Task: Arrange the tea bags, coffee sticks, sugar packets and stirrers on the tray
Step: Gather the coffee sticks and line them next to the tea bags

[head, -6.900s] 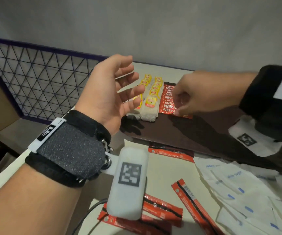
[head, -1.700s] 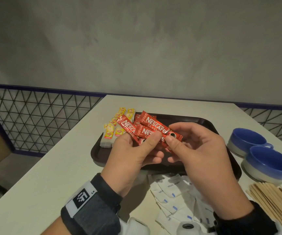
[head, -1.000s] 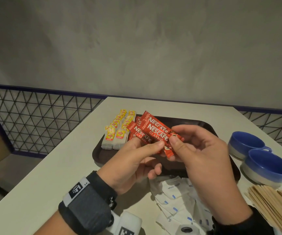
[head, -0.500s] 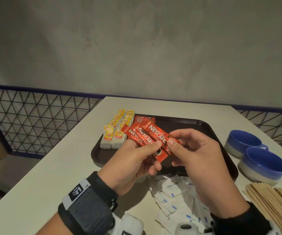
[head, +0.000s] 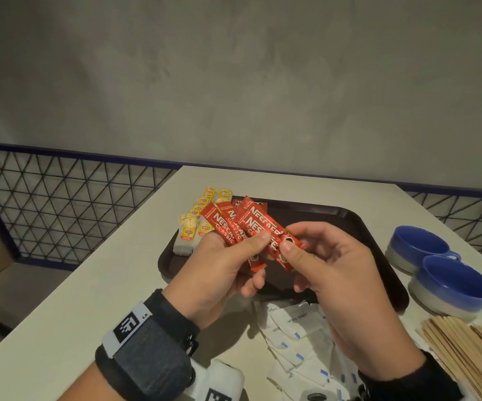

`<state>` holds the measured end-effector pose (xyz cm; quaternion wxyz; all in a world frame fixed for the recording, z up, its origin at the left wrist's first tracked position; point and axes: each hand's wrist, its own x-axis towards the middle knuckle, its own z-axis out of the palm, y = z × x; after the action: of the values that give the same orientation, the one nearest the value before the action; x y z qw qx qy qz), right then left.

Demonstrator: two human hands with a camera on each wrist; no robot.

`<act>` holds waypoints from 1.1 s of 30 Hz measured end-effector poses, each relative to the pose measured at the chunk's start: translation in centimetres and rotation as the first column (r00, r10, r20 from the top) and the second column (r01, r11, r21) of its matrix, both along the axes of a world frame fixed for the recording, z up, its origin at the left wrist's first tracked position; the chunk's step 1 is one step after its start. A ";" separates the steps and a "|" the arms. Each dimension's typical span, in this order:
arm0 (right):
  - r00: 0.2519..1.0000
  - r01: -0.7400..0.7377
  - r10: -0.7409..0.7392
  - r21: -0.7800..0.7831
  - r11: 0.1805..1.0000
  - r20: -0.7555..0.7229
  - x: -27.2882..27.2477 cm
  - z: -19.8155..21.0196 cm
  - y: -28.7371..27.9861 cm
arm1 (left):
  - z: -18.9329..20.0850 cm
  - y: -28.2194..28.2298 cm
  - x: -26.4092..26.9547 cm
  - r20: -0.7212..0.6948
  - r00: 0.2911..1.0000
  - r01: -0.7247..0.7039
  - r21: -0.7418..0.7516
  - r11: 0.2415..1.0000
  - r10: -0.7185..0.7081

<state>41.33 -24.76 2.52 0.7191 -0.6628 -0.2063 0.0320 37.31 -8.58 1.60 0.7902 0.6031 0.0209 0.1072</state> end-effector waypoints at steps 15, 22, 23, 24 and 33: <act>0.960 0.168 -0.098 -0.260 0.951 0.261 2.0 6.2 1.9 | 1.1 5.6 1.0 0.023 0.970 -0.232 -0.232 0.945 0.244; 0.981 -0.008 0.176 -0.887 0.461 0.082 8.9 5.1 3.9 | 0.9 10.9 1.0 -0.067 0.932 -0.346 -0.455 0.820 0.356; 0.980 -0.053 0.198 -0.909 0.414 0.033 9.6 4.4 4.4 | 0.8 11.2 1.1 -0.072 0.928 -0.353 -0.474 0.807 0.364; 0.976 -0.088 0.216 -0.922 0.378 -0.004 10.2 3.9 4.9 | 0.8 11.4 1.1 -0.074 0.927 -0.355 -0.487 0.798 0.368; 0.978 -0.147 0.185 -0.937 0.317 -0.091 13.2 1.1 9.1 | 1.1 10.9 1.3 -0.077 0.933 -0.341 -0.508 0.791 0.353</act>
<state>54.56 -15.61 3.63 0.1955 -0.9308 -0.2287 0.2074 38.58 2.30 2.72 0.8890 0.3550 0.1500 0.2474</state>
